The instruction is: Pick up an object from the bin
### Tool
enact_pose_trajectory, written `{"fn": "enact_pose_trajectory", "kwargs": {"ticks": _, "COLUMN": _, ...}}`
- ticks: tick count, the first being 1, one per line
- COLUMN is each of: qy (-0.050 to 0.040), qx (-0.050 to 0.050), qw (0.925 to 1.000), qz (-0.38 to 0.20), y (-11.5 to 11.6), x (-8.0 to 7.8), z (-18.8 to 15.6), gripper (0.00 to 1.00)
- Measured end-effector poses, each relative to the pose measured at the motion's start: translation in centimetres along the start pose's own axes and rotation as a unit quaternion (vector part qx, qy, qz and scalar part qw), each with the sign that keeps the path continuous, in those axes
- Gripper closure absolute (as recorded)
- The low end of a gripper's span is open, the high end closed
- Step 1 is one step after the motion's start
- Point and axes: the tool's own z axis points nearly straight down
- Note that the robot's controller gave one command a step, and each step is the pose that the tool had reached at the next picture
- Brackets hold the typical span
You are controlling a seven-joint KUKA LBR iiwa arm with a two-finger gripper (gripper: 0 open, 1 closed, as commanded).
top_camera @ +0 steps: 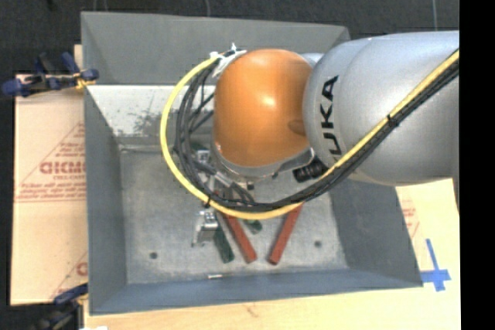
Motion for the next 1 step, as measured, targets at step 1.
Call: {"fn": "enact_pose_trajectory", "kwargs": {"ticks": 1, "qy": -0.0039, "qx": -0.001, "qw": 1.0, "qz": 0.002, "y": -0.09, "x": -0.17, "z": -0.43, "gripper": 0.0}}
